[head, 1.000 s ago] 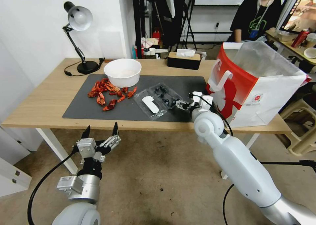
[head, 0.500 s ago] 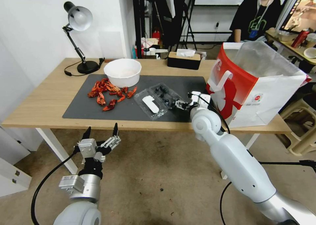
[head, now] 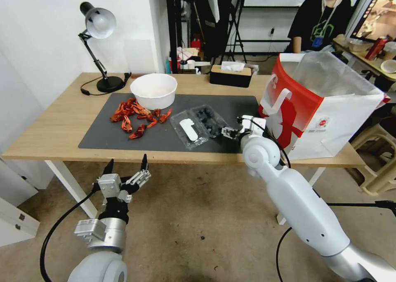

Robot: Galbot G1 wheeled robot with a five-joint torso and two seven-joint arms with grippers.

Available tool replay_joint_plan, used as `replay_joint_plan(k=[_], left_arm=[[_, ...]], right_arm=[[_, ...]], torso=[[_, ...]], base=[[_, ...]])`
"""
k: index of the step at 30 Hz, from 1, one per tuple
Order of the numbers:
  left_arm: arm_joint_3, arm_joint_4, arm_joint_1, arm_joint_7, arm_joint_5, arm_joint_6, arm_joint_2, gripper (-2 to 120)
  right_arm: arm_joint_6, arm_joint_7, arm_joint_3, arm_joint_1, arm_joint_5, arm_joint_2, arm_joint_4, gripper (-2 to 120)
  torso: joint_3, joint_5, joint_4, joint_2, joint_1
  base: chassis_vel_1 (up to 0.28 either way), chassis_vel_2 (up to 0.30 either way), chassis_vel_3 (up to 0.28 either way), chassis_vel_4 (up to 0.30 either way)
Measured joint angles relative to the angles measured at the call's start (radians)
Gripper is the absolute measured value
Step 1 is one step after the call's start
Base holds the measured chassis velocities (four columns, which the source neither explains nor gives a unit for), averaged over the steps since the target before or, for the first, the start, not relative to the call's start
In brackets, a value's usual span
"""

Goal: Close the takeout container lid, then place the container into the takeout bag.

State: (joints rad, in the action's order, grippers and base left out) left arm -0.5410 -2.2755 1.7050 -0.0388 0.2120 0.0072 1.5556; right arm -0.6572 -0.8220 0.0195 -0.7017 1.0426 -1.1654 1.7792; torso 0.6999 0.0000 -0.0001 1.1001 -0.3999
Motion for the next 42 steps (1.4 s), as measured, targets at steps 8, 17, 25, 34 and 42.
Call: replay_joint_plan(k=[8, 17, 25, 34, 42], left_arm=[[0.000, 0.002, -0.001, -0.003, 0.002, -0.006, 0.002, 100], [0.000, 0.002, 0.003, -0.006, 0.002, -0.011, 0.001, 100], [0.003, 0.001, 0.006, -0.007, 0.002, -0.015, 0.003, 100], [0.003, -0.001, 0.006, -0.008, 0.007, -0.016, 0.003, 100], [0.003, -0.001, 0.000, -0.008, 0.016, -0.014, -0.002, 100]], right_arm=[[-0.023, -0.004, 0.014, -0.031, 0.011, 0.008, 0.043, 100], [-0.043, -0.006, 0.028, -0.056, 0.018, 0.010, 0.065, 100], [-0.043, -0.007, 0.036, -0.079, 0.022, 0.008, 0.094, 100], [0.042, 0.078, 0.061, -0.092, -0.001, 0.006, 0.116, 100], [0.256, 0.305, 0.120, -0.196, -0.114, 0.045, 0.235, 100]], torso=[[0.000, 0.0000, 0.0000, 0.000, 0.000], [0.000, 0.0000, 0.0001, 0.000, 0.000], [0.000, 0.0000, 0.0001, 0.000, 0.000], [0.000, 0.0001, 0.0001, 0.000, 0.000], [0.000, 0.0002, 0.0002, 0.000, 0.000]], base=[[0.000, 0.000, 0.000, 0.000], [0.000, 0.000, 0.000, 0.000], [0.000, 0.000, 0.000, 0.000], [0.000, 0.000, 0.000, 0.000], [0.000, 0.000, 0.000, 0.000]])
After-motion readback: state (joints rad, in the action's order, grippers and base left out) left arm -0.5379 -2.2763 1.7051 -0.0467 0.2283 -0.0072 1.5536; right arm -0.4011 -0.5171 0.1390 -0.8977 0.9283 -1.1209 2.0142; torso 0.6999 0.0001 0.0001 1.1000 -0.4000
